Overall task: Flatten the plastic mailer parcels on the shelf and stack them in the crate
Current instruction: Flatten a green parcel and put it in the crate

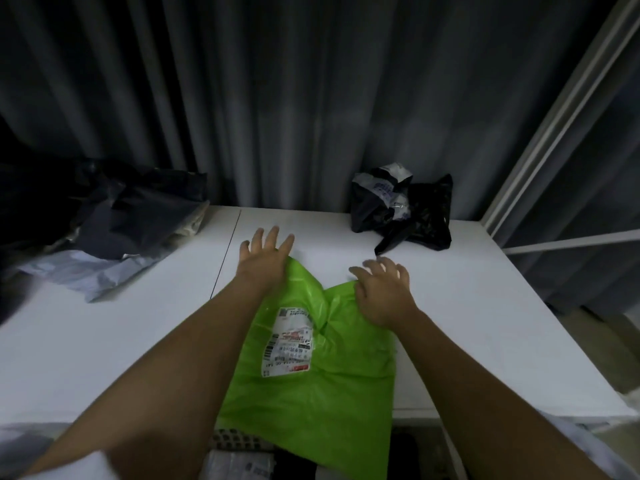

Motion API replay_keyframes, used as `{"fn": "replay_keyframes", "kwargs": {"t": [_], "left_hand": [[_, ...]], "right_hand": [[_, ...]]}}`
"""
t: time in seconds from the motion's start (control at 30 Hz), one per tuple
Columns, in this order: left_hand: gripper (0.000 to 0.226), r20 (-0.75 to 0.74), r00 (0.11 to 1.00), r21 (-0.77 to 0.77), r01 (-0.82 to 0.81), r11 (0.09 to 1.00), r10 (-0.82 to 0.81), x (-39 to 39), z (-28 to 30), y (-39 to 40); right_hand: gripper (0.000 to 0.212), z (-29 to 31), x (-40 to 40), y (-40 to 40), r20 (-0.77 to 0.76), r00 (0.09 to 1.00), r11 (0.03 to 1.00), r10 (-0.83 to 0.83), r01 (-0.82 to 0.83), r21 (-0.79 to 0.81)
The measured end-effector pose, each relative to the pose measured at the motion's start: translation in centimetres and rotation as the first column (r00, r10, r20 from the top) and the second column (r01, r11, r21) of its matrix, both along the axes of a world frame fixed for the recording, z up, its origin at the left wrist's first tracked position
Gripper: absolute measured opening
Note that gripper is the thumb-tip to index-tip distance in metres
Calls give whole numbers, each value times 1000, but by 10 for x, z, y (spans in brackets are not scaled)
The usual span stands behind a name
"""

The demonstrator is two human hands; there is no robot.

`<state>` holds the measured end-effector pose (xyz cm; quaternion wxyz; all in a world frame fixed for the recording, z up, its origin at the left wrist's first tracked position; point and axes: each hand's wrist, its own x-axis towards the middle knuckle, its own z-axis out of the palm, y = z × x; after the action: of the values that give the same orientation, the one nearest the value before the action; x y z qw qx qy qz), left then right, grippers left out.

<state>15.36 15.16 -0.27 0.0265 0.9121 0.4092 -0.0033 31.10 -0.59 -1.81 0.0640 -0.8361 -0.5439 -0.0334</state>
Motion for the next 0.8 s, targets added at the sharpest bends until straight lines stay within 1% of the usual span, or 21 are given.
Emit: {"fn": "replay_keyframes", "kwargs": {"t": [0.07,0.13,0.2,0.27,0.3,0.37,0.43,0.5,0.57,0.7,0.8], "left_hand": [[68,77,992,-129,-92,987,103,4,-3,11],[54,202,962,-244,-130,961,181,6,-9,21],[41,273,945,-259,-110,960,182,6,-13,26],[32,327,929,-255,-92,963,175,6,-16,27],[28,349,919,-257,-96,962,185,5,-17,26],[24,390,893,-257,-127,958,223,2,-17,23],[22,443,857,-276,-150,949,264,-3,-14,19],[20,492,821,-302,-151,941,290,-8,-10,13],[19,533,788,-323,-147,935,308,-16,-1,7],[15,656,665,-357,-143,923,357,-36,23,-1],[9,704,586,-388,-154,908,401,-50,43,-6]], "right_hand": [[39,3,10,6,-24,999,992,26,-29,-123],[32,3,17,8,-66,997,991,46,-54,-120],[26,0,21,6,-128,990,995,63,-72,-66],[22,-4,25,3,-205,977,998,50,-54,-14],[25,-5,24,0,-239,971,999,29,-33,-10],[30,-6,25,-4,-261,965,998,0,-15,-56],[26,-6,25,-11,-289,957,996,-13,-14,-89],[22,-2,22,-17,-369,929,999,-18,0,-47],[20,6,16,-22,-403,915,999,-28,33,6],[19,27,3,-30,-417,908,987,-39,101,126],[20,44,-1,-38,-398,917,957,-1,117,267]]}}
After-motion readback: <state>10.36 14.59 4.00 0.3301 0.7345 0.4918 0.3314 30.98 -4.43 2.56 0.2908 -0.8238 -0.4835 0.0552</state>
